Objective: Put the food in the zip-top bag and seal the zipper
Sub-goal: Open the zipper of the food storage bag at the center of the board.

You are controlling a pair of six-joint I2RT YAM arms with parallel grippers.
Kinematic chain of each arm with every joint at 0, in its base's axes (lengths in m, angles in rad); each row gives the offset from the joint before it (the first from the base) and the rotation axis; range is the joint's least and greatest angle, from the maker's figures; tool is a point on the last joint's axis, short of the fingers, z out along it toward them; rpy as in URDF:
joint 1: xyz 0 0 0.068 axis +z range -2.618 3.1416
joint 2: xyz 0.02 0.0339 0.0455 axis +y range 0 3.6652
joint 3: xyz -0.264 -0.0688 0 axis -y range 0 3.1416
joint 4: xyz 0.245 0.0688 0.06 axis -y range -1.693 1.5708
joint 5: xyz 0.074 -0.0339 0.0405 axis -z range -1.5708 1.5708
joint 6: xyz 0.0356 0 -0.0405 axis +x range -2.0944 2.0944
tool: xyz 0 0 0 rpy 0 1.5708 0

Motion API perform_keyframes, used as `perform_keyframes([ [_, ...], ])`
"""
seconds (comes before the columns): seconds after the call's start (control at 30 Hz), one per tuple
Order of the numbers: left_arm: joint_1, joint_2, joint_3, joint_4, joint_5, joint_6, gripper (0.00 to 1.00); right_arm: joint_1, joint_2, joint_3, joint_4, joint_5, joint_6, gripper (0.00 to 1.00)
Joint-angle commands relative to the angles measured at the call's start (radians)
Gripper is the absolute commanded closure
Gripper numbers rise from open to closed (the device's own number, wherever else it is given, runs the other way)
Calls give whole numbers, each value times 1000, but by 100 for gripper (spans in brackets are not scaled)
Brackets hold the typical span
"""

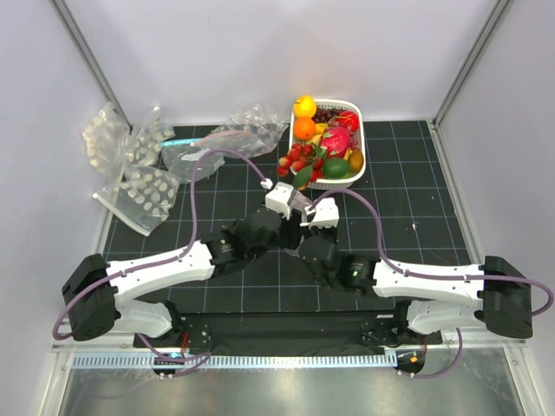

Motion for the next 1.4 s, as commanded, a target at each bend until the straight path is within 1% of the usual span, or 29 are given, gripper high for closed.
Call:
perform_keyframes([
  [0.0,-3,-47,-8,50,-2,-17,47,1,-1,35,43,92,42,99],
  [0.13,-4,-50,-6,35,-37,-10,67,1,-5,35,33,165,62,99],
  [0.2,-4,-41,4,22,-48,-10,69,-4,-27,24,34,169,72,99],
  [0.23,-3,-37,8,22,-45,-13,66,-6,-36,19,37,167,74,99],
  [0.33,-4,-17,8,31,6,-25,43,-15,-64,2,46,156,79,99],
  [0.43,-6,14,8,58,46,-39,37,-18,-71,-7,54,146,82,99],
  [0.57,-17,37,20,59,44,-42,39,-18,-65,-4,53,142,83,99],
  [0.73,-29,14,-2,70,8,-54,41,-18,-64,-1,48,152,85,99],
  [0.8,-38,-1,-17,94,1,-65,39,-18,-65,-1,45,156,88,99],
  [0.83,-47,-4,-26,107,1,-69,37,-16,-65,-1,45,159,89,99],
  [0.87,-52,-7,-40,133,9,-79,33,-18,-67,-1,43,161,91,99],
  [0.93,-64,-3,-46,148,15,-85,33,-19,-68,-2,43,162,92,99],
  [0.97,-73,2,-43,156,15,-85,34,-19,-68,-2,42,162,92,99],
  [1.0,-76,12,-40,154,9,-80,38,-19,-68,-2,43,162,92,99],
  [1.03,-76,17,-34,148,1,-77,46,-19,-70,-2,42,162,92,99],
  [1.07,-75,22,-26,128,-9,-76,56,-19,-68,-2,43,162,92,99],
  [1.1,-76,23,-20,124,-32,-71,78,-19,-70,-2,42,164,94,99],
  [1.13,-76,22,-20,121,-43,-69,90,-19,-70,-2,42,162,94,99],
  [1.17,-76,19,-22,113,-58,-69,98,-19,-71,-2,40,161,95,99],
  [1.2,-76,14,-23,110,-86,-69,100,-19,-73,-4,39,159,96,99],
  [1.33,-73,-26,-32,90,-149,-65,100,-19,-81,-5,37,144,97,99],
  [1.37,-73,-50,-28,67,-158,-59,100,-19,-82,-7,37,117,94,99],
])
